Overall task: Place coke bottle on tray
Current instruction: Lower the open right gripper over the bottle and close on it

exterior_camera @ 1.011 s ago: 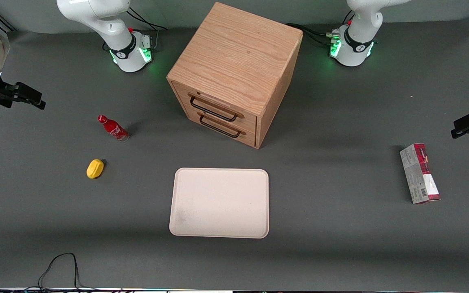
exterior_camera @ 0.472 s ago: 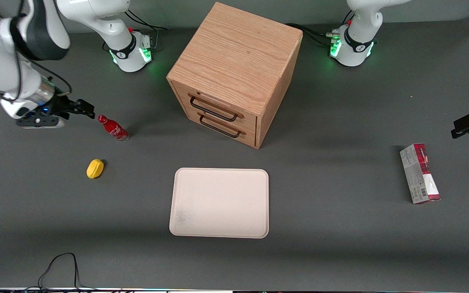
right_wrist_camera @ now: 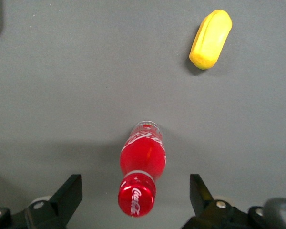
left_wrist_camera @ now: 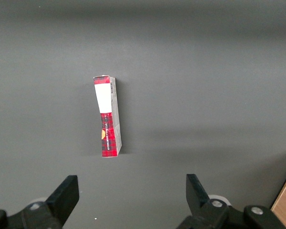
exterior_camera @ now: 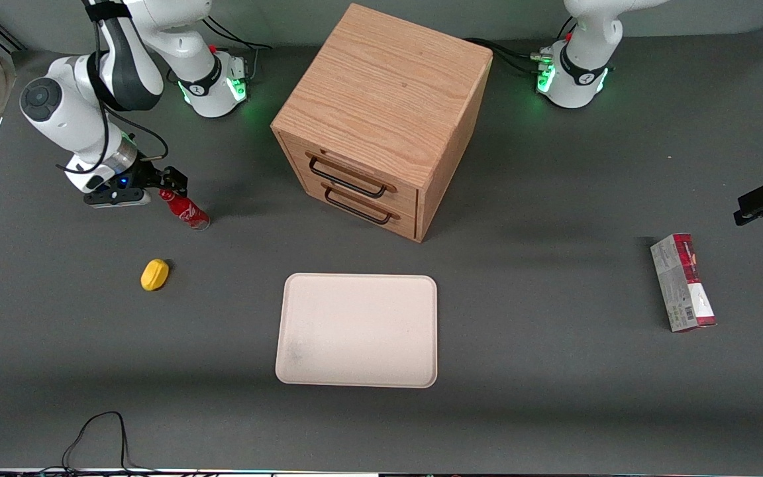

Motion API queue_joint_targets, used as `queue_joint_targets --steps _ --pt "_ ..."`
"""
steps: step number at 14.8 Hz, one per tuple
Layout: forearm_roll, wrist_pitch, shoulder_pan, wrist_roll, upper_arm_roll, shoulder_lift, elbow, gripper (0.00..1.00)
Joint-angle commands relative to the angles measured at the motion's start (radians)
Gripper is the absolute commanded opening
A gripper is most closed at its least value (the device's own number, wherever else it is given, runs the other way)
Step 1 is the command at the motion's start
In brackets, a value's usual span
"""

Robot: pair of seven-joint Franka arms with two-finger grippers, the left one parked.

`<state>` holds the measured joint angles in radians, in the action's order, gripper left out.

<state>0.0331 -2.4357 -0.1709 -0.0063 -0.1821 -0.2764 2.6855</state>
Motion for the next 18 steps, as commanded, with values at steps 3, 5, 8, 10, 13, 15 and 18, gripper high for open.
queue_joint_targets --steps 3,5,8,10,13,15,18 --pt "0.002 -0.059 -0.001 -0.034 -0.003 0.017 0.017 0.68" --pt "0.002 -0.057 -0.001 -0.034 -0.003 0.019 0.017 0.18" --pt "0.002 -0.052 -0.001 -0.034 -0.003 0.032 0.016 0.00" --pt "0.002 -0.049 -0.001 -0.031 -0.002 0.052 0.008 0.00" --pt "-0.001 -0.007 -0.002 -0.018 0.000 0.089 -0.071 0.00" --pt "-0.001 0.061 -0.002 -0.015 0.001 0.117 -0.163 0.00" --pt "-0.010 0.214 -0.004 -0.011 0.021 0.173 -0.345 0.00"
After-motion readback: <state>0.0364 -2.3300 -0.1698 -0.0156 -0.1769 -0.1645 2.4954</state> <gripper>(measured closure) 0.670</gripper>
